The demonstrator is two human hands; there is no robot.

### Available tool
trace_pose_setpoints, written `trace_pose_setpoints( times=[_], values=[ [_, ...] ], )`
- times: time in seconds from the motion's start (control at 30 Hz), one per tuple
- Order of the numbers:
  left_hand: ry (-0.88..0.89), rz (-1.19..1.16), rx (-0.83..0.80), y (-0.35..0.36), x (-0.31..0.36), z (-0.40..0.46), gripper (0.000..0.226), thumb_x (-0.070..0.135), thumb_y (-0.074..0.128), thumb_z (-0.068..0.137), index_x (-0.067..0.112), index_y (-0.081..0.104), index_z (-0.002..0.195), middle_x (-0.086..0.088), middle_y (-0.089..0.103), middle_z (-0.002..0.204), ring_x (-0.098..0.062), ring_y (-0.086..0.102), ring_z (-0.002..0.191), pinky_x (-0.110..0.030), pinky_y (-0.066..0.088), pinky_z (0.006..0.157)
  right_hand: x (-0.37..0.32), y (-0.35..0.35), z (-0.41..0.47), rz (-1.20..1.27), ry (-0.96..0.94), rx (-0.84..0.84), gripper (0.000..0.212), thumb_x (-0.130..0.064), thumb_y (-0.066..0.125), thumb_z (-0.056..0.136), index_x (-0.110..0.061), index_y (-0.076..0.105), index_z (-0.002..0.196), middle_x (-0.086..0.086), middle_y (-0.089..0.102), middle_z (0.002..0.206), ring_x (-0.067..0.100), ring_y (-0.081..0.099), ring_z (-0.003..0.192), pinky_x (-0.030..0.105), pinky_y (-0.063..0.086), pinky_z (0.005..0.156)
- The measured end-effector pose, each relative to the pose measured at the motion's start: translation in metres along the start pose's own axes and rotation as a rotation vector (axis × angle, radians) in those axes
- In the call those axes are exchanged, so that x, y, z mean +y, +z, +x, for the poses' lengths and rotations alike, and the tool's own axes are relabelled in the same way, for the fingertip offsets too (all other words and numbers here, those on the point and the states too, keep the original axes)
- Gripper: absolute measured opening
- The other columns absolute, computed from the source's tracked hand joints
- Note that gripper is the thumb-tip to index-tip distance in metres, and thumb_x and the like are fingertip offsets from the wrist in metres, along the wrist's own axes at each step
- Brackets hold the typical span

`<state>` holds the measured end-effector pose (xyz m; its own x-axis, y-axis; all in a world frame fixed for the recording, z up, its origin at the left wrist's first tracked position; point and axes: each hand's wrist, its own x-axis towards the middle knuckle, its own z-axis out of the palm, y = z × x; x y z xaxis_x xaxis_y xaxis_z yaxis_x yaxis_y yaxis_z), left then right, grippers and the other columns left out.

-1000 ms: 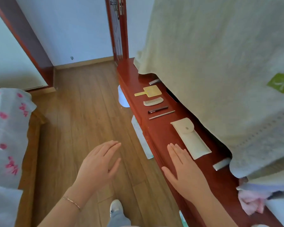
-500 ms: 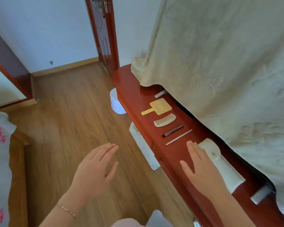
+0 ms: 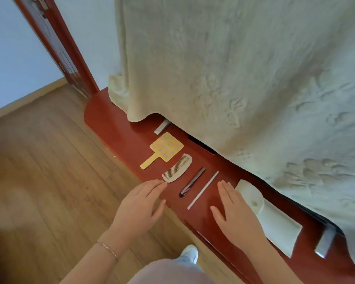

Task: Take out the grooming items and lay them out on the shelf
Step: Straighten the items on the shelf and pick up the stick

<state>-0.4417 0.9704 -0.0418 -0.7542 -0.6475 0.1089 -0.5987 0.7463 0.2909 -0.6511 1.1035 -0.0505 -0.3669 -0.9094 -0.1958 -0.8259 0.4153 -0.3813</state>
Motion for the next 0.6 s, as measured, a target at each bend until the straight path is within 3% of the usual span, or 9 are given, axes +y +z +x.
trace_pose_setpoints(
  times=[0.17,0.27,0.3,0.43,0.5,0.6],
  values=[
    [0.087,-0.029,-0.102,0.020,-0.002,0.047,0.038,0.030,0.044,0.083,0.015,0.066,0.110,0.003,0.067,0.106,-0.012,0.063,0.096,-0.022,0.050,0.081,-0.003,0.000,0.011,-0.004,0.112,-0.031,0.063,-0.042,0.027,0.098,-0.016,0.002,0.149,-0.002,0.001,0.158,0.012,0.002,0.144,0.021,-0.002,0.107],
    [0.146,-0.009,-0.131,0.034,-0.004,0.068,0.030,0.020,0.066,0.079,0.015,0.067,0.108,0.002,0.068,0.102,-0.013,0.065,0.092,-0.023,0.053,0.075,-0.011,0.005,0.009,-0.047,0.165,-0.029,0.058,-0.039,0.036,0.093,-0.007,0.037,0.141,0.006,0.038,0.147,0.021,0.039,0.133,0.027,0.024,0.105],
    [0.140,-0.018,-0.150,0.037,-0.005,0.074,0.033,0.017,0.073,0.074,0.015,0.068,0.106,0.002,0.069,0.100,-0.013,0.066,0.089,-0.024,0.053,0.072,-0.015,0.006,0.009,-0.071,0.190,-0.010,0.058,-0.040,0.034,0.091,-0.007,0.042,0.138,0.006,0.043,0.144,0.021,0.044,0.130,0.028,0.028,0.103],
    [0.168,-0.003,-0.258,0.053,-0.007,0.099,0.024,0.018,0.075,0.073,0.013,0.070,0.097,-0.002,0.068,0.088,-0.020,0.065,0.082,-0.028,0.054,0.067,-0.022,0.018,0.009,0.038,0.258,-0.052,0.063,-0.041,0.029,0.098,-0.016,0.003,0.149,-0.002,0.002,0.158,0.014,0.002,0.144,0.022,-0.004,0.105],
    [0.183,-0.016,-0.341,0.059,-0.004,0.110,0.022,0.028,0.064,0.084,0.013,0.067,0.100,-0.002,0.065,0.094,-0.021,0.060,0.090,-0.030,0.050,0.077,-0.029,0.022,0.009,0.006,0.292,-0.009,0.063,-0.041,0.028,0.098,-0.016,0.002,0.149,-0.001,0.001,0.158,0.014,-0.002,0.144,0.021,-0.006,0.105],
    [0.267,0.055,-0.385,0.065,0.001,0.125,0.036,0.046,0.045,0.091,0.016,0.063,0.100,0.000,0.061,0.098,-0.018,0.054,0.096,-0.028,0.045,0.083,-0.044,0.026,0.012,0.053,0.392,0.001,0.064,-0.045,0.017,0.095,-0.017,0.000,0.149,-0.003,-0.001,0.158,0.012,-0.004,0.144,0.021,-0.006,0.107]
  ],
)
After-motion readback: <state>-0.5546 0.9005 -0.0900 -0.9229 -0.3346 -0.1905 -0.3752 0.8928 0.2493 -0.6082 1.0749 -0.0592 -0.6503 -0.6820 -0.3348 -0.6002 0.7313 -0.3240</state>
